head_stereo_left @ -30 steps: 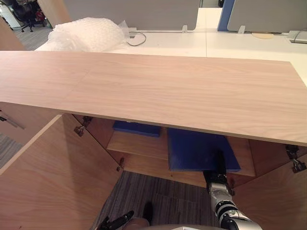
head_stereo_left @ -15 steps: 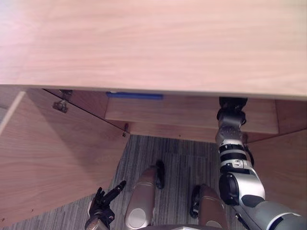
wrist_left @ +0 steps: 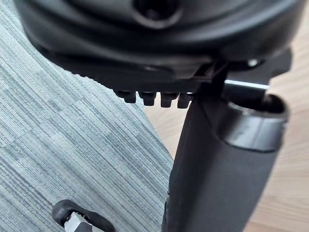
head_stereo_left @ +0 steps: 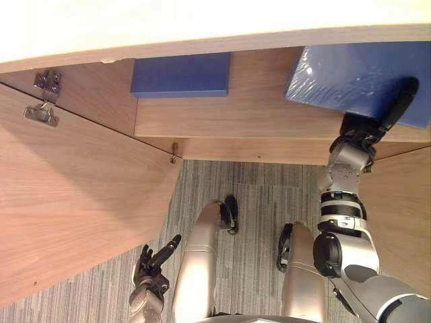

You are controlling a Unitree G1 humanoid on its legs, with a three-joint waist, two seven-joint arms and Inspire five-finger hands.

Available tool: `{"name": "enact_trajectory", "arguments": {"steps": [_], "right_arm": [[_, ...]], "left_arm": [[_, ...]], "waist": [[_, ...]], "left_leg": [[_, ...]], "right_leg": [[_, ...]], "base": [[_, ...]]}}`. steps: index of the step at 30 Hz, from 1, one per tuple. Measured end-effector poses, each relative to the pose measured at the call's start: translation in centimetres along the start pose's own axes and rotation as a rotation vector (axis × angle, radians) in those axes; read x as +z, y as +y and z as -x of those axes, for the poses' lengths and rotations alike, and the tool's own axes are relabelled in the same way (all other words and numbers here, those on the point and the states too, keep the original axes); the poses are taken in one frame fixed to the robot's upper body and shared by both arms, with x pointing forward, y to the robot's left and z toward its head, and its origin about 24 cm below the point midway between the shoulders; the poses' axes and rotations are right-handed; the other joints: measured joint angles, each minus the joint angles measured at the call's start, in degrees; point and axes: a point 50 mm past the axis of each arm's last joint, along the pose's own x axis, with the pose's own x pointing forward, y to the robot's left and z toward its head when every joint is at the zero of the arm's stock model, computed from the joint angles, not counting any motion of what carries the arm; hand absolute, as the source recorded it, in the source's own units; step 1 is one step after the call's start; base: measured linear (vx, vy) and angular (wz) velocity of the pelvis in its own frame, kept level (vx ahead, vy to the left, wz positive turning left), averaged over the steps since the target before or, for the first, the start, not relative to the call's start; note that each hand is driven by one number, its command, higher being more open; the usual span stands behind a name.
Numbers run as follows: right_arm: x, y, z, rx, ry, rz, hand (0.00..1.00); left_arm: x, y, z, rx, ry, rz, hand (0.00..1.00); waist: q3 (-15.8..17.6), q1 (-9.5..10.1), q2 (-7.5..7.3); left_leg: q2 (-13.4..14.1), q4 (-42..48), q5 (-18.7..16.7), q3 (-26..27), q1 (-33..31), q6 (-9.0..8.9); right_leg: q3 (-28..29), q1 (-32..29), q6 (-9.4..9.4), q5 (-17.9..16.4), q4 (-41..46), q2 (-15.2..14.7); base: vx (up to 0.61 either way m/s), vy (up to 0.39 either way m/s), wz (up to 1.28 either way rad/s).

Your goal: Walk over to the cabinet, pick up the folder, carry it to the office cabinet, place the folder inside the office cabinet, then close the office cabinet door

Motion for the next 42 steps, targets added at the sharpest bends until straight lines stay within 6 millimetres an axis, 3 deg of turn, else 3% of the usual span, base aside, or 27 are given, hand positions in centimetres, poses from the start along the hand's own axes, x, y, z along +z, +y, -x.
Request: {"name": "enact_trajectory", "arguments": {"steps": [7,8,16,21,34,42], "right_arm": [[0.1,2.3,-1.6,-0.054,0.003,-0.019,0.00],[0.1,2.5,-1.9,-0.056,0.009,-0.012,1.00],[-1.7,4.1,-3.2,-0.064,0.099,0.195,1.00],[-3.2,3.6,-3.0,-0.093,0.164,0.264,1.00],[-4.8,3.4,-2.3,-0.090,0.202,0.284,1.00],[-7.2,1.4,-1.4,0.092,0.405,0.837,1.00]], "left_arm": [[-0.8,-1.4,0.2,-0.042,0.030,-0.036,1.00],[-0.7,-1.5,0.2,-0.045,0.028,-0.037,1.00],[-0.3,-2.2,0.2,-0.074,0.012,-0.055,1.00],[-0.4,-2.1,0.2,-0.073,0.023,-0.064,1.00],[-0.4,-2.1,0.2,-0.058,0.029,-0.063,1.00],[-0.2,-1.8,0.0,-0.061,0.027,-0.060,1.00]], "waist": [[0.4,0.19,0.94],[0.4,0.19,0.94],[0.4,0.25,1.19],[0.5,0.23,1.22],[0.6,-0.47,1.52],[0.6,-2.89,1.50]], "left_leg": [[-0.9,-0.4,0.5,-0.4,-0.8,0.25],[-1.1,-0.6,0.6,-0.4,-0.9,0.28],[-1.7,-1.7,1.1,-1.2,-0.5,0.14],[-1.7,-3.1,1.3,-1.3,1.1,-0.09],[-0.9,-4.2,1.3,-1.1,2.5,-0.13],[0.3,-4.9,1.3,-0.5,3.3,-0.17]], "right_leg": [[-0.7,-0.5,0.01,0.0,-0.1,-0.9],[-0.7,-0.5,0.01,0.0,-0.2,-1.0],[-1.8,0.5,0.07,0.1,-1.5,-1.5],[-2.2,2.3,0.07,0.3,-3.2,-1.4],[-2.3,3.7,0.31,0.9,-5.0,-0.7],[-1.8,4.2,0.35,2.1,-6.7,0.6]], "base": [[0.00,-0.003,0.07],[-0.01,-0.007,0.10],[0.00,-0.014,0.06],[0.00,0.000,0.00],[-0.02,-0.003,-0.02],[-0.03,0.005,-0.11]]}}
